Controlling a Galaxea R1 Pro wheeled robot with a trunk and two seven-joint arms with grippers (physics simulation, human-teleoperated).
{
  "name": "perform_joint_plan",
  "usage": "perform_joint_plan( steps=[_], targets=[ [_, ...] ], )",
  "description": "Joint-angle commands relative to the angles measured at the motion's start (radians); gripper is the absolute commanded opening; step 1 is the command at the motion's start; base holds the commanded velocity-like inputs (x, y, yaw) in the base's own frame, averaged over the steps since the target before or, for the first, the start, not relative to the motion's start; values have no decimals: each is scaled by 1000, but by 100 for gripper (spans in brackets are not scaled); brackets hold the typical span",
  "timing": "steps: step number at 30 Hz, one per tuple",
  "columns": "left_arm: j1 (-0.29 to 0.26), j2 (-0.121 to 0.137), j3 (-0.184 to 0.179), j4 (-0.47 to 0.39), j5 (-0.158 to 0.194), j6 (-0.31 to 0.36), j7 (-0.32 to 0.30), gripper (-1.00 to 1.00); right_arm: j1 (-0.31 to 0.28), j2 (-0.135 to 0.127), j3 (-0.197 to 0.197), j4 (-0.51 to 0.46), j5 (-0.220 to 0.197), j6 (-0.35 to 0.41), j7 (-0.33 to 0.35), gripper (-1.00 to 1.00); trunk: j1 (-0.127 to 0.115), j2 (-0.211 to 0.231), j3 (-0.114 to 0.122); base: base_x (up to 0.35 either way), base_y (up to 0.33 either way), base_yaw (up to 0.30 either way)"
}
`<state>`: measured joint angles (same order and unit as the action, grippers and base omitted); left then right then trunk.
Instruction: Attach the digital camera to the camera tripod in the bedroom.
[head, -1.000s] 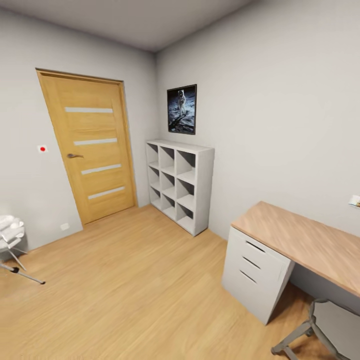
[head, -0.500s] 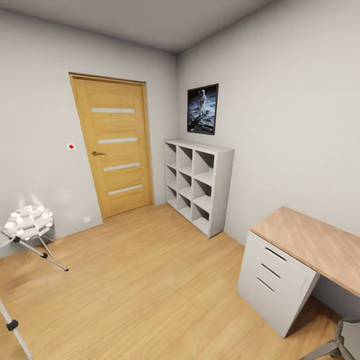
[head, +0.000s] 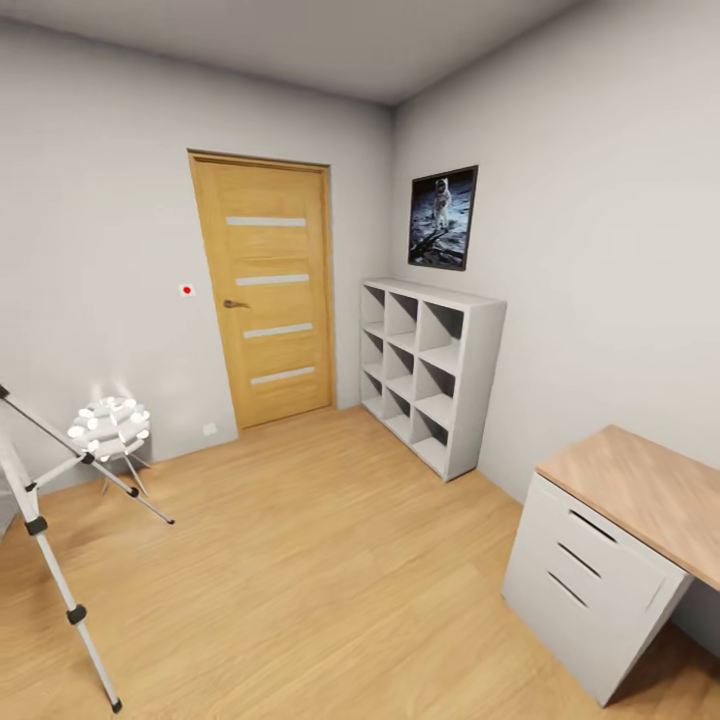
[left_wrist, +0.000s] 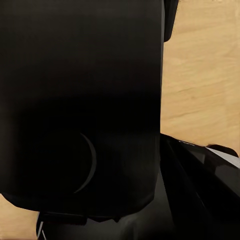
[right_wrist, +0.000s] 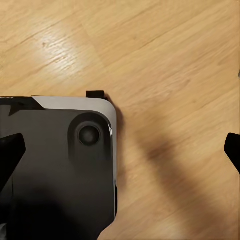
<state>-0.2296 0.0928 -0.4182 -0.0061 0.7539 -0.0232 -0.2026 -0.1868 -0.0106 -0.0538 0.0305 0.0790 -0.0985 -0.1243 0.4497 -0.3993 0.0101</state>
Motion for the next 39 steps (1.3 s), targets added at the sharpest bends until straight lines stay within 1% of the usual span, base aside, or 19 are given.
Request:
perform_joint_plan(
  steps=[1,15,24,28,39],
  targets=[
    [-1,0,-8,2,7,-3,-5,-100,-1,0,-6,3,8,-6,-3,100,0,-1,0,0,0,212],
    [-1,0,-8,2,7,-3,-6,-100,-1,0,-6,3,7,-6,-3,100,0,-1,0,0,0,204],
    [-1,-1,-8,2,7,-1,-6,-100,-1,0,-7,3,2,-6,-3,100,0,-1,0,18,0,39],
    [-1,-1,-8,2,6,0,-7,-100,0,0,-8,3,1,-4,-7,100,0,-1,0,185,0,4],
    [-1,-1,-8,2,7,0,-6,-100,-1,0,-8,3,1,-4,-13,100,0,-1,0,287,0,1]
  ],
)
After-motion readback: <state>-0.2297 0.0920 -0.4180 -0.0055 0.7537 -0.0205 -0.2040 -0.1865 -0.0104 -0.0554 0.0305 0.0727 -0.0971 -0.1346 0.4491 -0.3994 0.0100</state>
